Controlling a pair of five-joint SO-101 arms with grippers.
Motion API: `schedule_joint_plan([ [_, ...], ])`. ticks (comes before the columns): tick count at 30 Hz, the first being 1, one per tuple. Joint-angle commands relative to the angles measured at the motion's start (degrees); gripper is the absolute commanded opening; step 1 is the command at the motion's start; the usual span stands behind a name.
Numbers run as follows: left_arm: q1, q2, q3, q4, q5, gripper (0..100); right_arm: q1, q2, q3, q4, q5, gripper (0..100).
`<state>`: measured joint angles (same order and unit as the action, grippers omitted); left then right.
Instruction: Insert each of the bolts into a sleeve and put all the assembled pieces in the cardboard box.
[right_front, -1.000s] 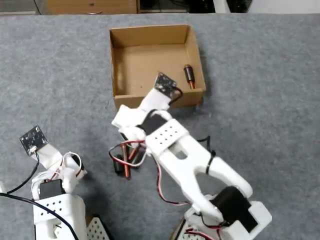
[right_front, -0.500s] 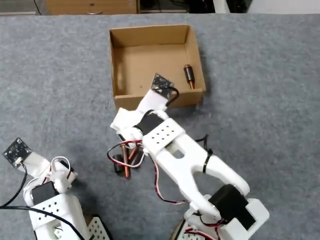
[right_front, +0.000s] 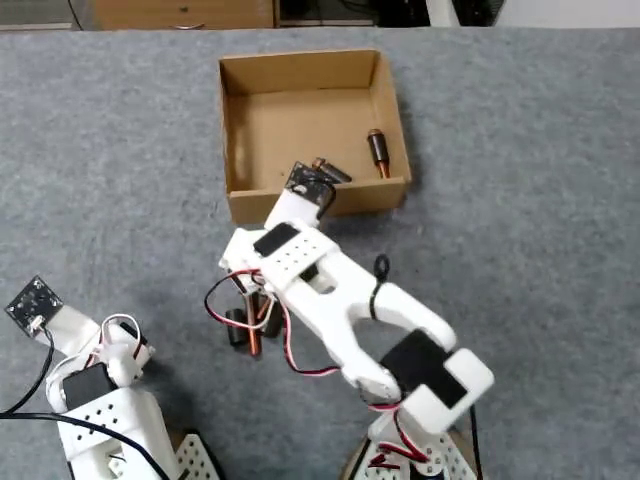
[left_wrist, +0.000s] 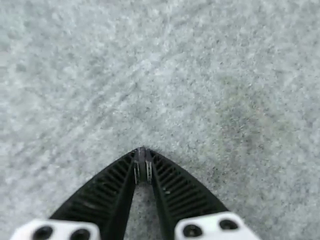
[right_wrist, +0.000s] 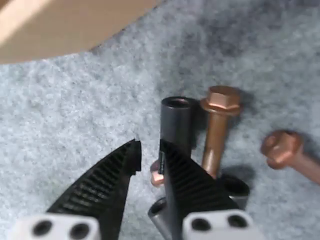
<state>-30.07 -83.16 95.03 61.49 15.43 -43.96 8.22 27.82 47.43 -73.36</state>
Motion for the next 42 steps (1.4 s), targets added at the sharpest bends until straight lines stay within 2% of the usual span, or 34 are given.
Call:
schedule_joint_plan([
  [1, -0.62, -0.04, -1.85, 0.09, 0.35, 2, 0.22, 1.98, -1.80, 0.79, -0.09, 8.0],
  [8, -0.62, -0.04, -1.76, 0.09, 0.35, 2, 4.70, 1.98, -2.24, 2.11, -0.09, 8.0],
  [16, 1.23, -0.04, -1.76, 0.09, 0.35, 2, 3.91, -2.07, -7.96, 10.64, 2.29, 8.0],
  [42, 1.23, -0.04, -1.76, 0.09, 0.35, 2, 4.79, -5.67, -6.81, 12.84, 2.64, 8.0],
])
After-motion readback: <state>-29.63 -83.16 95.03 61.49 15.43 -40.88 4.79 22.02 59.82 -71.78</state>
